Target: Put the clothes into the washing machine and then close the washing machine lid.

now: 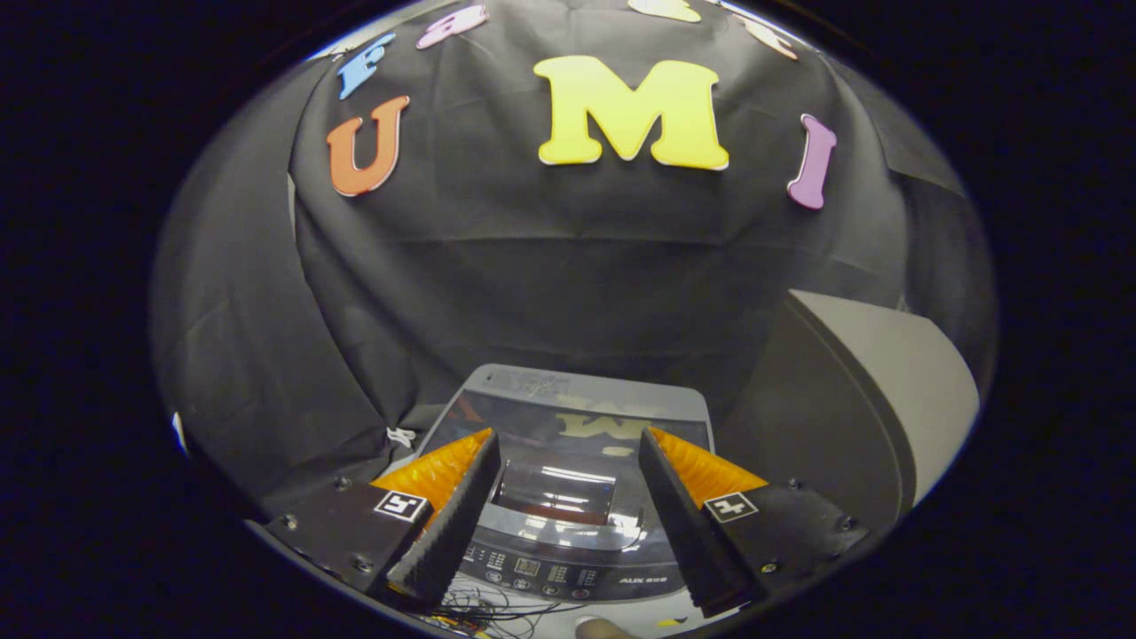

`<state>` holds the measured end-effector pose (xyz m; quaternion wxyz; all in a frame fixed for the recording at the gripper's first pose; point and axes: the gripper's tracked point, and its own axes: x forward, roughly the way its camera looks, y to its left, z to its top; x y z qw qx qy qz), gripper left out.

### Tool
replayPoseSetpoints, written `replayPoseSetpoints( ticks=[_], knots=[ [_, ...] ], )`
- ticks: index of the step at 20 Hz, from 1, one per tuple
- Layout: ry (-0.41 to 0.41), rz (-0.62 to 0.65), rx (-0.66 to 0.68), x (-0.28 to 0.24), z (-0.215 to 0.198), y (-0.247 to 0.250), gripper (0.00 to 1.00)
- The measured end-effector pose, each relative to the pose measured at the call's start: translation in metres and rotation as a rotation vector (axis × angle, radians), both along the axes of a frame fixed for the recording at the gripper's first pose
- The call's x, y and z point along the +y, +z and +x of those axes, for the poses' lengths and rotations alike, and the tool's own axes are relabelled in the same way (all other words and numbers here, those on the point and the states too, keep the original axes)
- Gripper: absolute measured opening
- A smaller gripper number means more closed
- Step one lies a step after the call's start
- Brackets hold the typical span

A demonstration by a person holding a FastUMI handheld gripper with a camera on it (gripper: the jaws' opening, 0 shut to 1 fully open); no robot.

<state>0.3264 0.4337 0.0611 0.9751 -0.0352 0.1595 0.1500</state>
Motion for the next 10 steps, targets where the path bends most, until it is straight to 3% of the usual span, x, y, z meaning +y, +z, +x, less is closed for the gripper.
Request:
replayPoseSetpoints(
  ticks=[5, 10],
  knots=[
    [0.048, 0.062, -0.164, -0.042, -0.058, 0.064, 0.98],
    [0.014, 0.091, -0.302, -0.135, -0.119, 0.101, 0.98]
  ],
)
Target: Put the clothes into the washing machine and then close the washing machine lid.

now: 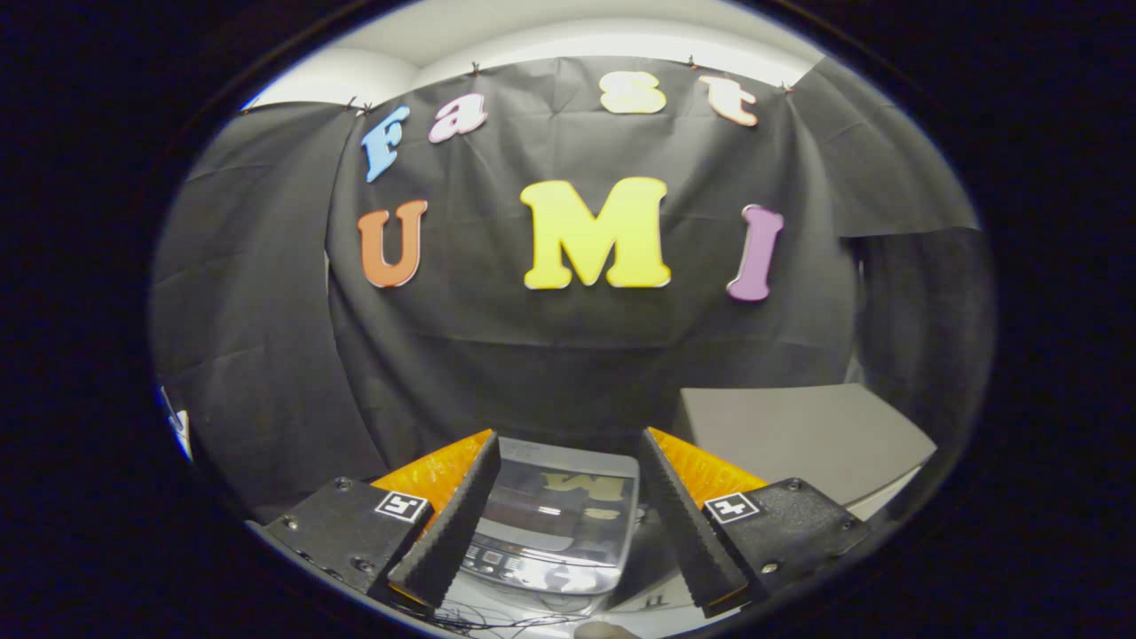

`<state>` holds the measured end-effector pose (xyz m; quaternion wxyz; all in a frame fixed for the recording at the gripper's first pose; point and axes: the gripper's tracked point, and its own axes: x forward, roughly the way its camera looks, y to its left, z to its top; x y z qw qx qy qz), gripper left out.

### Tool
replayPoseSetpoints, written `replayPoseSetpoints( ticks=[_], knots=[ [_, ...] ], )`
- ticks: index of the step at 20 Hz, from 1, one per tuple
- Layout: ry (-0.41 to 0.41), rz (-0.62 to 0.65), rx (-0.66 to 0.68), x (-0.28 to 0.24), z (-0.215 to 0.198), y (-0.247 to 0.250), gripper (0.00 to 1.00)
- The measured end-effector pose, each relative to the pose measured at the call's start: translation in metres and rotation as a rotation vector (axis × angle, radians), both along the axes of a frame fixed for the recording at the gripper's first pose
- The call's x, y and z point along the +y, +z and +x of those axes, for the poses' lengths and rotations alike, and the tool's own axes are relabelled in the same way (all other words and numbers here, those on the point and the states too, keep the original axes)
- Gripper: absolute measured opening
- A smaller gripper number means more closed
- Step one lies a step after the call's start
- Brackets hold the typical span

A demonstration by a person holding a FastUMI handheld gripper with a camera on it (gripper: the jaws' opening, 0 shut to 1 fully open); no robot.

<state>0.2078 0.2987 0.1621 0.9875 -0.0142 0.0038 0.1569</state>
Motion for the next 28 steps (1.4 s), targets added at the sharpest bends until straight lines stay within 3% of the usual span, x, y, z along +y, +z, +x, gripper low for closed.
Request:
replayPoseSetpoints(
  ticks=[7, 16, 23, 28],
  knots=[
    [-0.130, 0.075, -0.059, -0.164, -0.059, -0.016, 0.98],
    [-0.235, 0.120, 0.041, -0.341, -0.149, -0.116, 0.99],
    [-0.223, 0.106, 0.113, -0.372, -0.189, -0.174, 0.98],
    [-0.216, 0.084, 0.076, -0.363, -0.209, -0.165, 0.98]
  ],
)
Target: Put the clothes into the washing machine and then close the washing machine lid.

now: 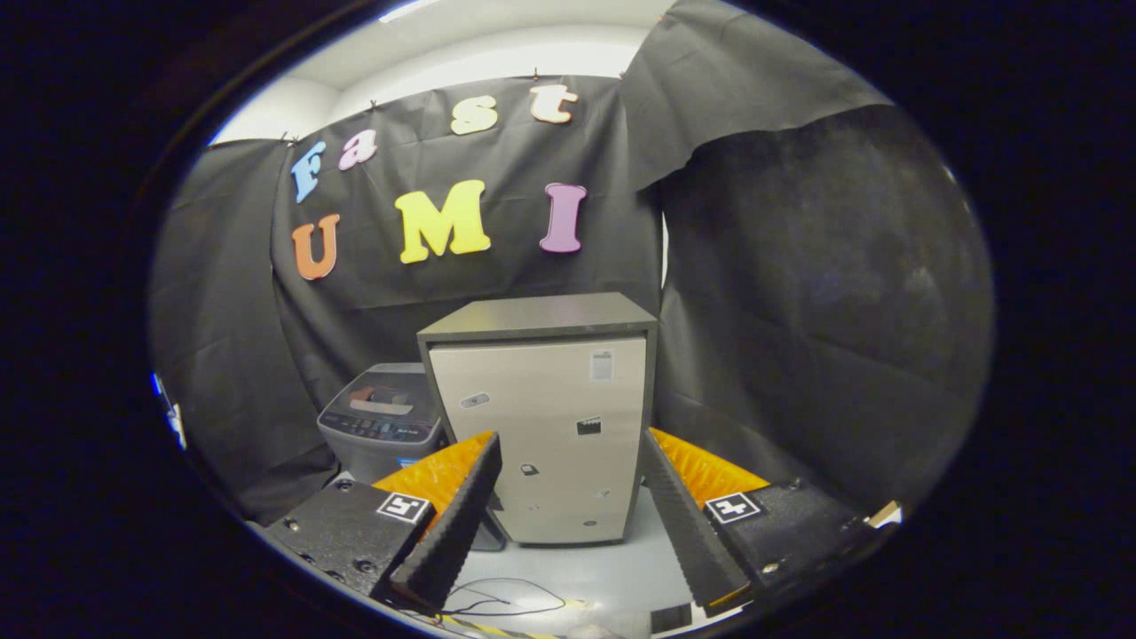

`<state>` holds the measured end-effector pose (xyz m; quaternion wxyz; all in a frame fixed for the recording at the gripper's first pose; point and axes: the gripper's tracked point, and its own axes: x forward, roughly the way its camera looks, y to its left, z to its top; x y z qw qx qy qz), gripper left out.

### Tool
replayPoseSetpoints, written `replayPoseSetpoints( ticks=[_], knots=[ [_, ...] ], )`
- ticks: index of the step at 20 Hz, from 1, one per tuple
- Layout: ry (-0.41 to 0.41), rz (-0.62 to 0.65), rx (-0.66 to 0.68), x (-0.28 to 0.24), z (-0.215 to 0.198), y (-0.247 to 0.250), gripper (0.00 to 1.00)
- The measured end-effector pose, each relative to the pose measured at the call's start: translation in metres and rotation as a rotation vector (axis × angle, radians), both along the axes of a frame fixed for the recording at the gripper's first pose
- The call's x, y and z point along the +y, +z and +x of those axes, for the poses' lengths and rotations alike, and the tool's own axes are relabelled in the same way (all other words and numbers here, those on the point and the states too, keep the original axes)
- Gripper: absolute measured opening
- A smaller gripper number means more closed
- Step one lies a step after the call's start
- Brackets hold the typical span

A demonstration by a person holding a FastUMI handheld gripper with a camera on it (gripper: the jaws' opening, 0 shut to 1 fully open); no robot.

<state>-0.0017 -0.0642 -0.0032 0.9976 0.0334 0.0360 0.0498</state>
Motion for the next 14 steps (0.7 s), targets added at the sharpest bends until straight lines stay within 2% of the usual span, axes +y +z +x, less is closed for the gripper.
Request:
replayPoseSetpoints(
  ticks=[5, 14],
  knots=[
    [0.023, -0.030, -0.020, 0.016, -0.008, 0.006, 0.98],
    [-0.017, -0.049, -0.005, 0.008, -0.021, 0.000, 0.98]
  ],
)
